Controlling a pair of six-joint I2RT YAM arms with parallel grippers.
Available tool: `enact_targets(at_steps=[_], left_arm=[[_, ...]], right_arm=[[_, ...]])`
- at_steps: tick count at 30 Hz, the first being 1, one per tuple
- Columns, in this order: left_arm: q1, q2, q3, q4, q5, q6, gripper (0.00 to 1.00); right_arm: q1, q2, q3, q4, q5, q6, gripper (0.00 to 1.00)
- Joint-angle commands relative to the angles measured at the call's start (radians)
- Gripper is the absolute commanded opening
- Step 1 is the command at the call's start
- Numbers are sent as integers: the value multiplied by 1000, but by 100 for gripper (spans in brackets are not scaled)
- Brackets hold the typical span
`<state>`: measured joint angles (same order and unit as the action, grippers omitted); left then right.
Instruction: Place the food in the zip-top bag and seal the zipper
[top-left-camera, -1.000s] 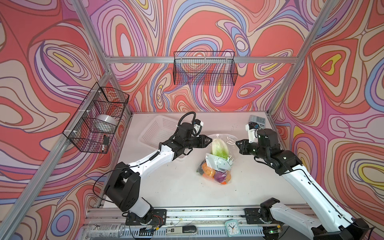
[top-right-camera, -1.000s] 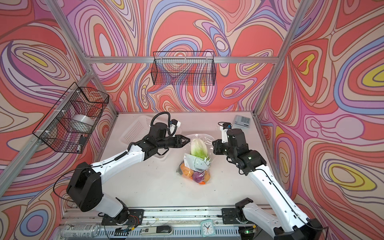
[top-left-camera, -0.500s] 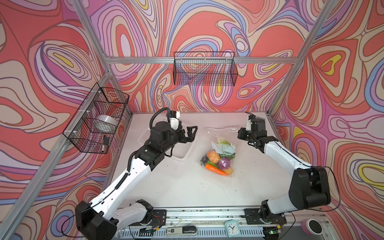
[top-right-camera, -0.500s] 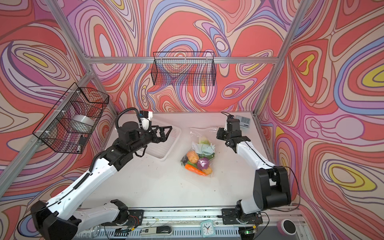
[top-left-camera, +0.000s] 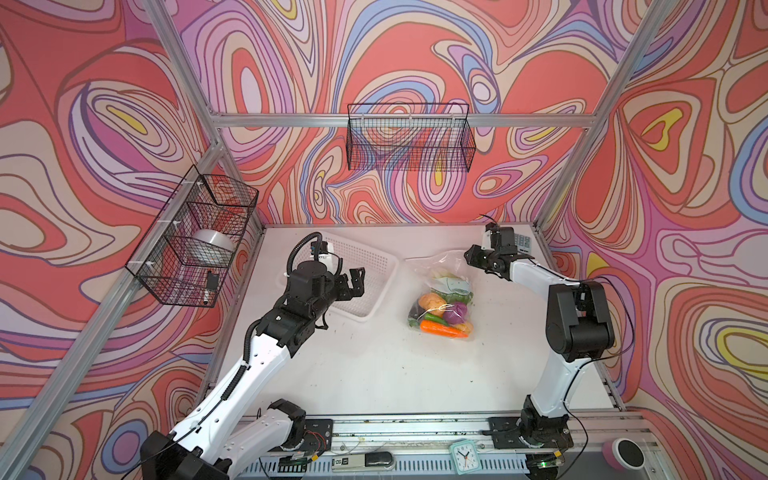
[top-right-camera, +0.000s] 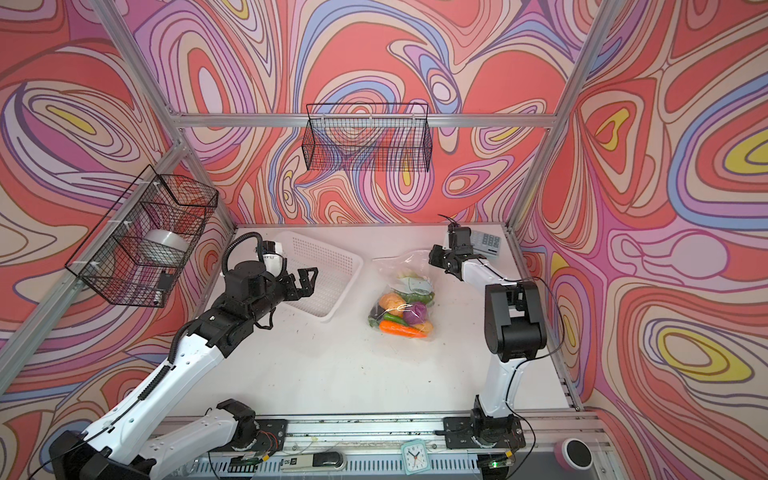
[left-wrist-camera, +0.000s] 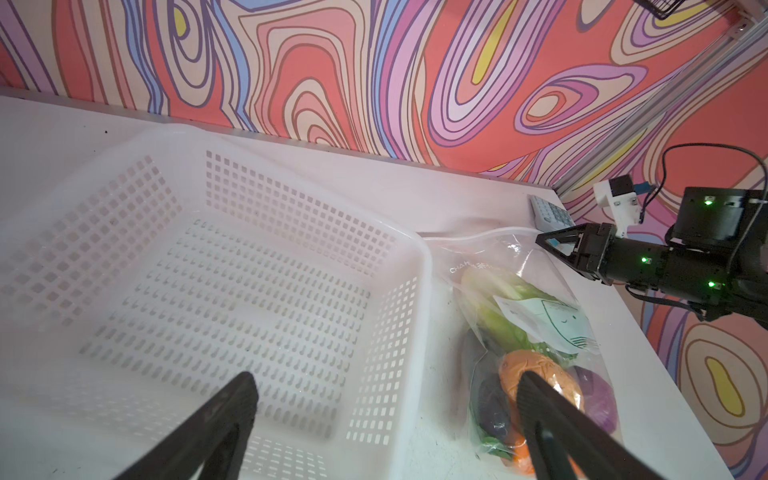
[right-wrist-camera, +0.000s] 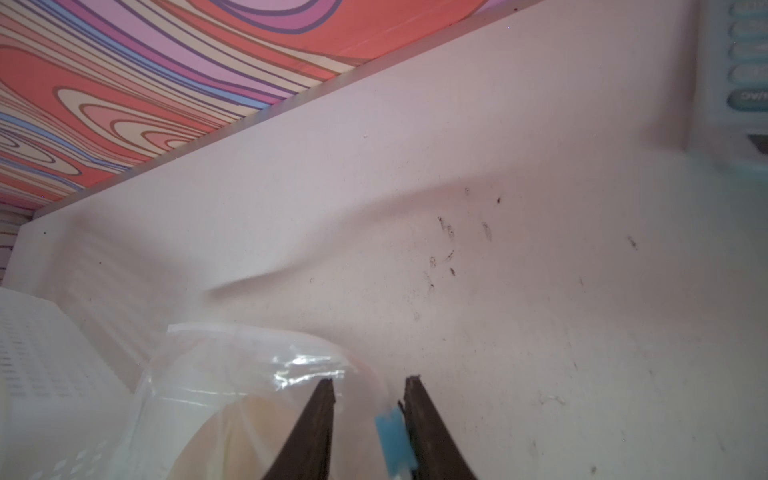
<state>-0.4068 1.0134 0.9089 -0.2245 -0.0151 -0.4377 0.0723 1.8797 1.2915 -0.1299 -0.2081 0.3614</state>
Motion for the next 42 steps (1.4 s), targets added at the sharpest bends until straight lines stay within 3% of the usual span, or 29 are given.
enact_targets(at_steps=[1,4,8,9,13,17,23,26,29,32,36,41,42], left_arm=[[19,2,0,-8,-19,29,100],[45,8,5,-15,-28,42,100],[118,7,-10,-33,-41,45,100],[140,0,-19,-62,-45,53,100],[209,-47,-81,-96,-103,105,100],[295,-101,-180,-67,-134,144,100],[370,-124,-287,94,-227,156,100],[379,-91,-324,165,-271,210,100],[384,-47,-357,225,-281,244,100],[396,-32,-438,345,-279,243,100],[398,-13,-547,629,-281,316,100],[398,78,-554,725,-245,356,100],[398,100,-566,771,-238,358,100]], right_arm=[[-3,-99,14,9,4,-7,49],[-3,-226,-17,-32,88,-37,64],[-21,-389,-143,-57,213,-44,95],[-32,-431,-194,-46,228,-37,98],[-42,-585,-431,69,355,-46,98],[-43,-636,-598,197,468,-87,98],[-43,-538,-721,406,489,-128,98],[-43,-468,-779,605,471,-155,98],[-42,-393,-837,836,430,-182,96],[-38,-344,-797,817,421,-238,93],[-33,-298,-879,1088,506,-303,96],[-32,-157,-931,1323,494,-314,97],[-32,-171,-926,1283,481,-314,97]])
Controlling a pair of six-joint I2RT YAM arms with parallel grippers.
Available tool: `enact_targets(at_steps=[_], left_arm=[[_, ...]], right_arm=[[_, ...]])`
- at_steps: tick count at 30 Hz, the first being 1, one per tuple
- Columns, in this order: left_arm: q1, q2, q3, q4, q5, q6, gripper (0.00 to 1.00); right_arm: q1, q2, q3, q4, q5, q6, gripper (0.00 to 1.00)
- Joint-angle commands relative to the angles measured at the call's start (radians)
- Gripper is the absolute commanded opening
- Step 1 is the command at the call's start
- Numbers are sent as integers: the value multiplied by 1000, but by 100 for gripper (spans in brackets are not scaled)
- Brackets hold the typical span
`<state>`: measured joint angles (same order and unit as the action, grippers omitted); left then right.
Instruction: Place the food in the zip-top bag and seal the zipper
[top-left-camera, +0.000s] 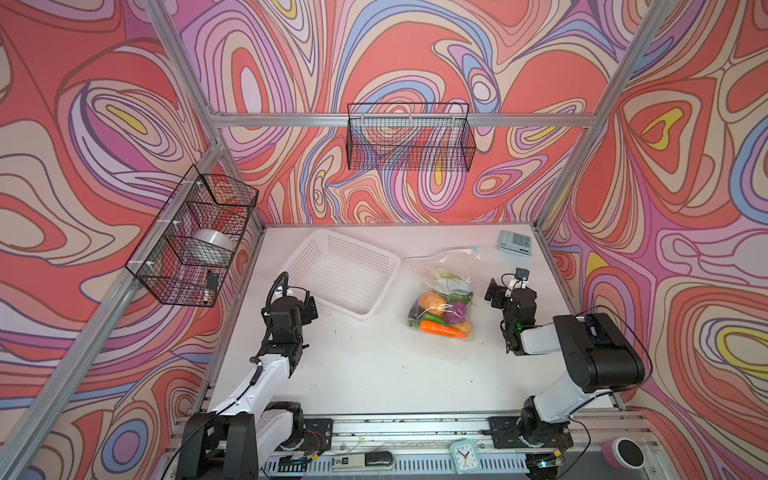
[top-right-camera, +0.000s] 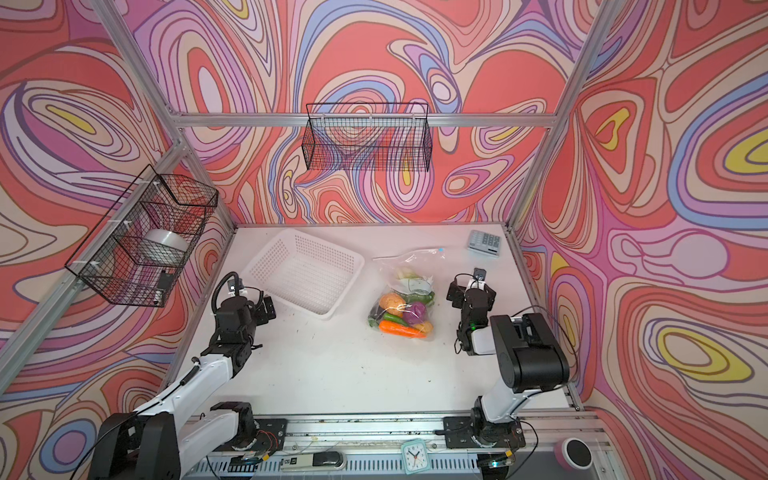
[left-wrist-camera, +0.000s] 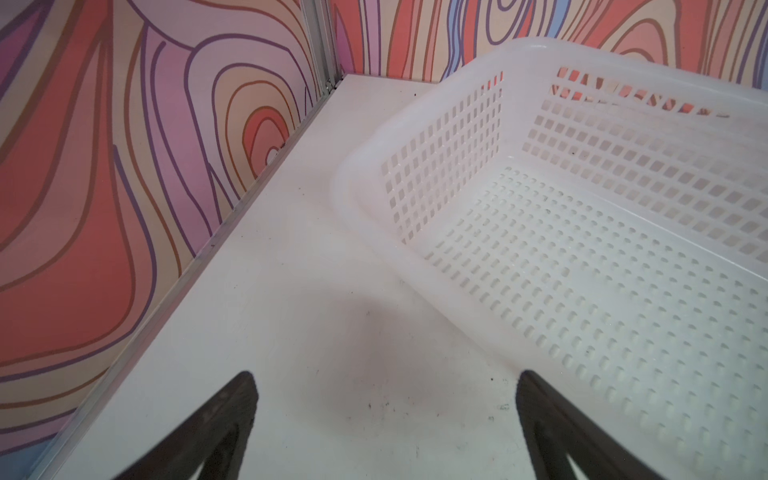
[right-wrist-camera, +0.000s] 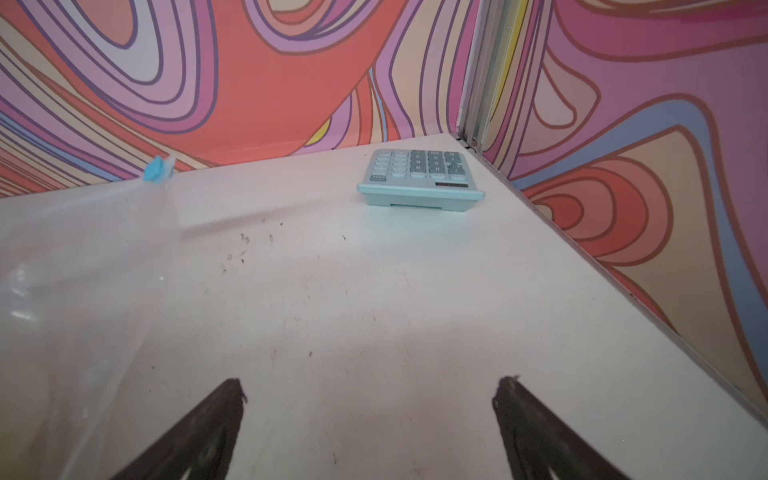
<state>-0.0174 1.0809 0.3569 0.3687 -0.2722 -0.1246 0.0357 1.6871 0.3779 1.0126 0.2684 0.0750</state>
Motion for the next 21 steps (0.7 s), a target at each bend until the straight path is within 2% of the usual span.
enact_targets(at_steps=[1,2,4,5,6,7,13,16,17,19,21], left_arm=[[8,60,-25,243,25,45,100],[8,84,-33,297,32,41,100],[8,169,-37,405,63,46,100],[7,195,-13,389,76,57,100],[8,206,29,282,86,52,100],[8,237,28,315,92,59,100],[7,374,-58,585,125,68,100],[6,473,-106,781,88,58,100],[7,473,-109,783,85,57,100],[7,424,-88,667,80,41,100],[7,462,-89,733,74,52,100]], right_arm=[[4,14,3,93,2,-22,97],[4,29,13,106,7,-26,97],[4,23,46,25,-2,-24,98],[4,31,63,15,2,-27,98],[3,29,77,-23,3,-24,98],[4,28,75,-18,3,-22,98],[3,31,74,-9,6,-23,98],[3,29,73,-13,4,-23,98],[4,31,73,-11,6,-22,98],[4,30,73,-11,6,-23,98],[3,29,74,-11,4,-22,98]])
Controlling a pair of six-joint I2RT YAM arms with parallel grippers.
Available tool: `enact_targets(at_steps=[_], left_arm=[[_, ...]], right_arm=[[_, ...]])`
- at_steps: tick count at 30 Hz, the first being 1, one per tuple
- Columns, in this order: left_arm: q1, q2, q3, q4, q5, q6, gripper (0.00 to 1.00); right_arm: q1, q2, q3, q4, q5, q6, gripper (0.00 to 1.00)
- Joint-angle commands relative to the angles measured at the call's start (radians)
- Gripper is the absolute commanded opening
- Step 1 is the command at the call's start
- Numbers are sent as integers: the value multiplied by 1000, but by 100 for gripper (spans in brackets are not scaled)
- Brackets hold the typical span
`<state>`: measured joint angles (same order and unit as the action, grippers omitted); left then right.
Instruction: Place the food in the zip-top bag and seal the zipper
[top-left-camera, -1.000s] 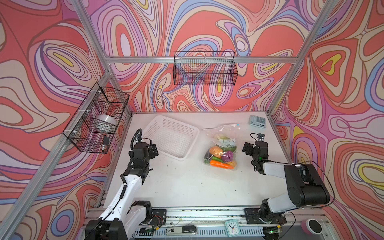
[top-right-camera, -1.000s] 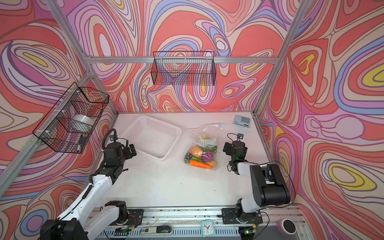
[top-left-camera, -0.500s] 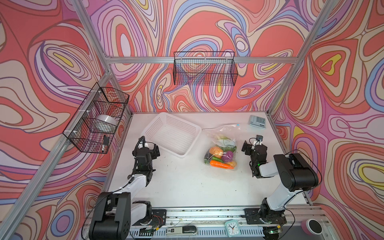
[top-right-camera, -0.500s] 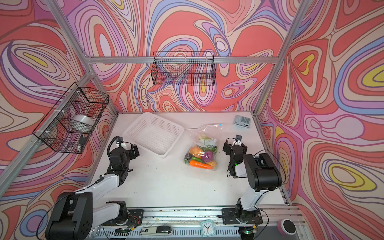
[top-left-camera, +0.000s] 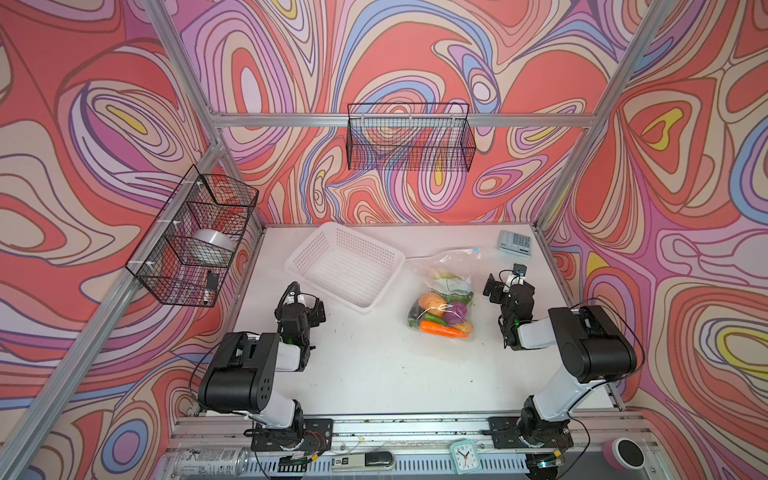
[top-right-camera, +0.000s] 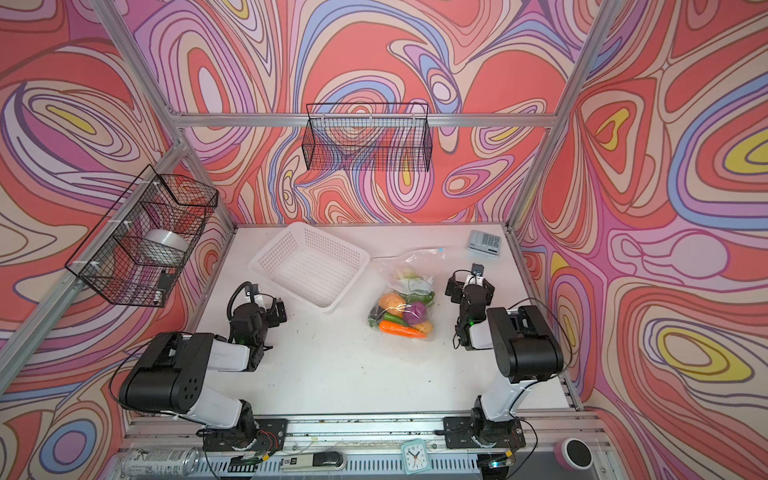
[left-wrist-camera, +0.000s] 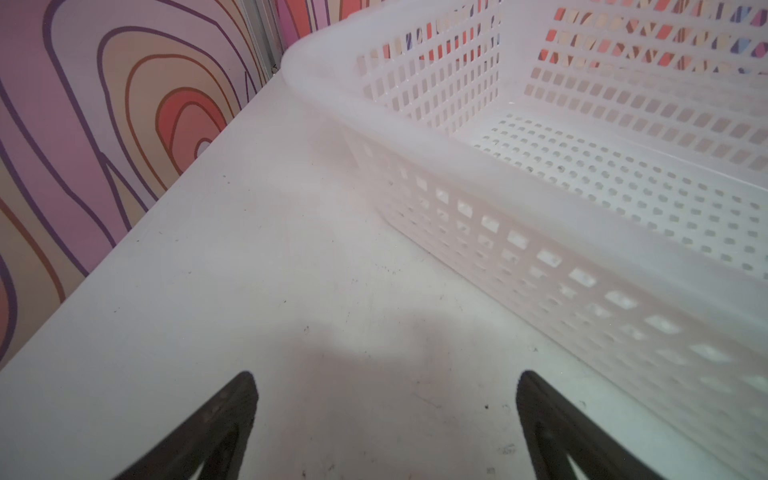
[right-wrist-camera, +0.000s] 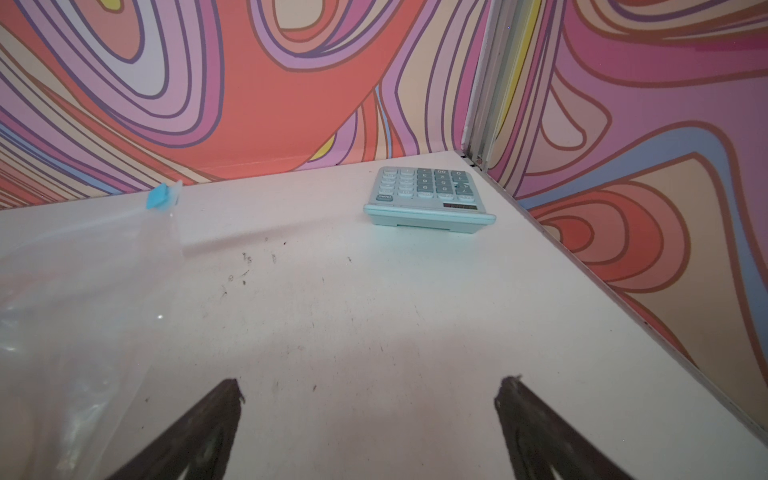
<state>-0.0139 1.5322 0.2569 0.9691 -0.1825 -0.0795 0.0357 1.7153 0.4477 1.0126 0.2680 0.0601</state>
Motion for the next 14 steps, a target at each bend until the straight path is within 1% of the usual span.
enact_targets(at_steps=[1,3,6,8,10,14], left_arm=[[3,11,11,131,-12,9,100],[3,-14,39,39,-11,0,100],[2,6,71,11,7,16,100],[-1,0,99,-57,13,19,100],[-7,9,94,-30,2,26,100],[-9,8,96,-35,-3,24,100]], right_arm=[[3,1,3,-12,6,-8,98],[4,2,3,-12,7,-8,98],[3,3,7,-18,3,-8,98],[4,3,9,-17,4,-8,98],[4,3,7,-17,5,-7,98],[4,2,3,-12,6,-8,99]])
